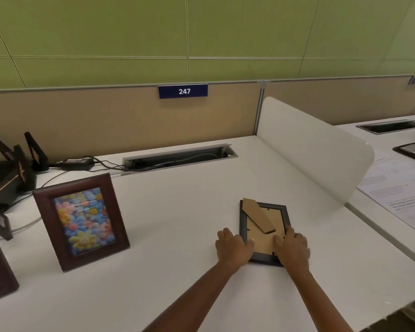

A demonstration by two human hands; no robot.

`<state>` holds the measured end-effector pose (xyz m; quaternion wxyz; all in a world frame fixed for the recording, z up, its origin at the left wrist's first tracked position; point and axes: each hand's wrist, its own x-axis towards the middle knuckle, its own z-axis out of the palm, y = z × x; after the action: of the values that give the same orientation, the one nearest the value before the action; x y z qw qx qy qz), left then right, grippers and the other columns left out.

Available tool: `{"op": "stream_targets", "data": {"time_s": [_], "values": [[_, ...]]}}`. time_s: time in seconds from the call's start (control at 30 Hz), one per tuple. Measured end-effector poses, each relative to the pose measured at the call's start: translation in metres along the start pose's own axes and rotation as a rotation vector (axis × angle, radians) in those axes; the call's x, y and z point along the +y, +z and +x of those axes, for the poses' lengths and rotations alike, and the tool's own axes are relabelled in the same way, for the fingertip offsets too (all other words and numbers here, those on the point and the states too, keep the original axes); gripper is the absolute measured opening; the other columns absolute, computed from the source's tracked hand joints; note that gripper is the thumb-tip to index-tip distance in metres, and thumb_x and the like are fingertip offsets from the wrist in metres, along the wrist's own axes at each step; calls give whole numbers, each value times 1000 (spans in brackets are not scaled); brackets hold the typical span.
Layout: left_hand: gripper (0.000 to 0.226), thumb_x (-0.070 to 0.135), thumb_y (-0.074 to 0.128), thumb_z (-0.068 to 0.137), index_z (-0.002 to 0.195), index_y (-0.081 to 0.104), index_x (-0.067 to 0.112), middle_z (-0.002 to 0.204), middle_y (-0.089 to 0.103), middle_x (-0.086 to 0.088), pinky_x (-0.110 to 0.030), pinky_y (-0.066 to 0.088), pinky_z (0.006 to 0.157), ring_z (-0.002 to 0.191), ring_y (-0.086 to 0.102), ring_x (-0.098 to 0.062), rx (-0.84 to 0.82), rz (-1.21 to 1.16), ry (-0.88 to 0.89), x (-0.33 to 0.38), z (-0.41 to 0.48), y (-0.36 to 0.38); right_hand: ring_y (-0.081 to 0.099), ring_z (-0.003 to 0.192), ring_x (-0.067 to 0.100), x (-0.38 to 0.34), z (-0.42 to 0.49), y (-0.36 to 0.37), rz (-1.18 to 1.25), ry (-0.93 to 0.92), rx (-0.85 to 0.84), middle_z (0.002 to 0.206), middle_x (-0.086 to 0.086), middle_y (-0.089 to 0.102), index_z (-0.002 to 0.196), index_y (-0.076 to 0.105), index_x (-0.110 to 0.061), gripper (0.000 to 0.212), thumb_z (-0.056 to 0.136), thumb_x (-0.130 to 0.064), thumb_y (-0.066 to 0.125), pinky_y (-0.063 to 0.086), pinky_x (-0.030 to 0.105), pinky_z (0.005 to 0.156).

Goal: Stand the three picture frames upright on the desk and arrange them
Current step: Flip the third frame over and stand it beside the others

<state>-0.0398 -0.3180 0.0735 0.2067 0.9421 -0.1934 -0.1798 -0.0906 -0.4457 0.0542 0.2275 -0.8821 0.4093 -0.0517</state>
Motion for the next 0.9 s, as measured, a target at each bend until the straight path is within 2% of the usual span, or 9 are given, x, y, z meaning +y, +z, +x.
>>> {"op": "stream_targets", "data": {"time_s": [0.13,0.3,0.37,0.43,0.5,0.53,0.6,0.73,0.9], "values": [[40,24,44,90,124,47,3,136,39,-15,-32,37,102,127,33,-28,-91,-210,-138,8,8,-4,42,116,43,-9,3,-5,188,71,-10,125,32,44,130,36,-1,45,92,-24,41,37,48,98],[39,14,50,88,125,42,5,131,42,-15,-30,42,93,122,41,-27,-178,-469,-262,9,12,1,40,118,40,-9,21,-22,387,189,-55,123,24,49,122,43,-3,37,93,-25,38,33,46,100],[26,11,52,87,111,44,6,112,47,-15,-26,45,75,104,48,-23,-200,-693,-275,6,12,5,47,104,35,-6,26,-28,471,146,-59,100,18,55,103,52,-5,25,92,-21,37,37,41,87],[19,9,51,89,105,43,1,99,46,-12,-24,47,66,92,48,-20,-191,-904,-283,4,13,1,47,85,32,-7,28,-35,506,111,-92,83,18,52,83,51,-2,22,91,-12,33,34,35,72],[6,6,48,91,95,48,1,87,47,-9,-22,51,63,83,50,-17,-167,-1061,-255,2,12,-11,52,89,37,-9,31,-43,517,102,-116,97,27,57,92,57,7,30,89,-4,30,38,35,73],[6,4,47,91,86,49,2,83,47,-8,-19,52,59,79,51,-16,-157,-1129,-232,1,11,-20,53,94,37,-10,32,-48,556,106,-132,106,26,58,105,58,5,34,90,-2,27,42,36,75],[12,-1,46,90,79,49,1,79,47,-9,-18,52,50,74,50,-17,-142,-1263,-220,-1,8,-41,53,93,34,-13,28,-62,697,119,-211,106,23,56,118,51,0,40,91,1,21,46,37,69],[8,-6,45,90,84,50,-6,78,49,-14,-20,52,41,69,52,-22,-138,-1486,-248,-8,1,-79,56,88,33,-21,21,-82,914,-15,-284,104,24,55,116,52,4,44,86,15,21,47,38,84],[20,-2,45,90,70,49,-2,72,51,-16,-17,48,34,53,58,-21,-126,-1553,-269,-22,-5,-110,58,98,29,-33,20,-71,736,-318,-201,112,19,60,106,61,-9,33,82,11,50,45,30,82]]}}
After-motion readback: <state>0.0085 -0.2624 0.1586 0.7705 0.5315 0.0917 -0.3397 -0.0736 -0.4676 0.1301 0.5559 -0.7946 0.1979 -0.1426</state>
